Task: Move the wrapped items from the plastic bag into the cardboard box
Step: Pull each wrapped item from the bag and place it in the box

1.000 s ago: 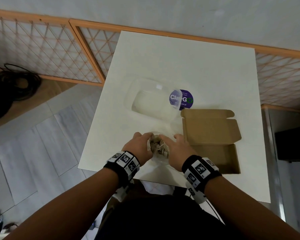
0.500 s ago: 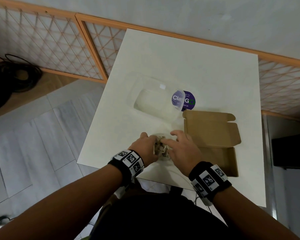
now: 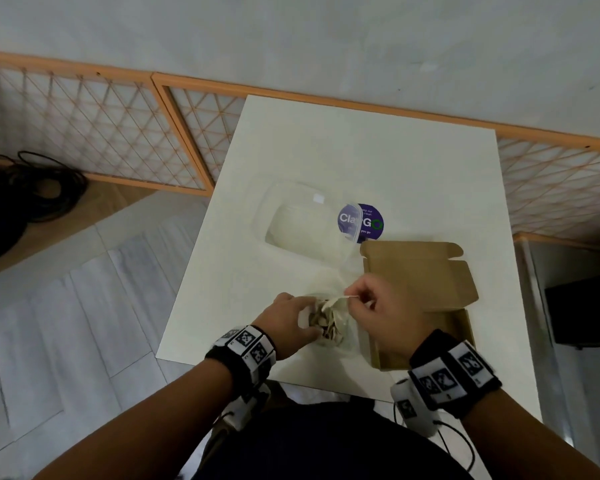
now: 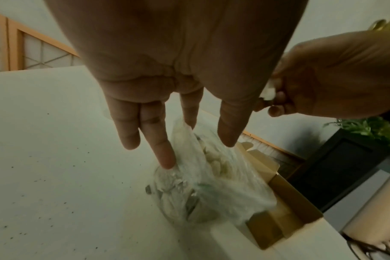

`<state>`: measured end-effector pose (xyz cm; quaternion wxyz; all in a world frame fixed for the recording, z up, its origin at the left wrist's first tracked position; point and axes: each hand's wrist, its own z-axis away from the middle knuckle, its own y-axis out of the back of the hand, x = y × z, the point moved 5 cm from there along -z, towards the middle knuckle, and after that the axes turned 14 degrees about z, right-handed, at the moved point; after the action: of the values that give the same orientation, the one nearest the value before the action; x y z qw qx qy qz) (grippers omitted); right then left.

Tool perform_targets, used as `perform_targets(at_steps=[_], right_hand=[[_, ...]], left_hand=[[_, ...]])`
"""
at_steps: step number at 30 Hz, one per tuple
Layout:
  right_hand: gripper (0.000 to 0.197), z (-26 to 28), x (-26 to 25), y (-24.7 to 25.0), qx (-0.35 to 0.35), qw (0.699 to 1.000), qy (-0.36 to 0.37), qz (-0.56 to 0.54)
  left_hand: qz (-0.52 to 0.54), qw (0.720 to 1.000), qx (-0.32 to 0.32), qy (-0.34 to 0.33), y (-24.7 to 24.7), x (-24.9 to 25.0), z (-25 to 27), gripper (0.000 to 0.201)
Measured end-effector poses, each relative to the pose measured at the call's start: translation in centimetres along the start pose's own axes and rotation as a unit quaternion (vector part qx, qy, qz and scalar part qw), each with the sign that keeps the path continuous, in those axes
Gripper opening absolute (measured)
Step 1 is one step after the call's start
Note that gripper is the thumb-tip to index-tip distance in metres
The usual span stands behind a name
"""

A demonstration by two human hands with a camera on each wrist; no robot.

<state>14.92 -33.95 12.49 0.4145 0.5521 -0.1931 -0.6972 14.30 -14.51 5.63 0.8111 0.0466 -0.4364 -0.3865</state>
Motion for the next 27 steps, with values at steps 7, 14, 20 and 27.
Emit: perform_targets(at_steps=[7,14,20,27], right_hand=[[0.002,0.8,-0.3,2.9,-0.009,0.991,-0.017,-0.132],[0.010,1.0,-1.3,4.0,-0.018,0.982,0.030,-0.184],[0.014,1.1,-1.8,4.5,0.013,0.980,0.049,-0.190],[0.009,0.2,0.8,-0.4,-0.042,0.997,0.061,0.038]], left_hand=[[-0.016,0.998,-0.058,-0.036,3.4,2.8,1.9,0.075],[0.191,0.968,-0.051,-0.153,4.8,10.0,4.3,0.060],[0.184,0.967,0.018,-0.174,5.0,11.5,3.8,0.023],[0.245,0.957,0.066,-0.139,6.5,7.8,4.1,0.008]])
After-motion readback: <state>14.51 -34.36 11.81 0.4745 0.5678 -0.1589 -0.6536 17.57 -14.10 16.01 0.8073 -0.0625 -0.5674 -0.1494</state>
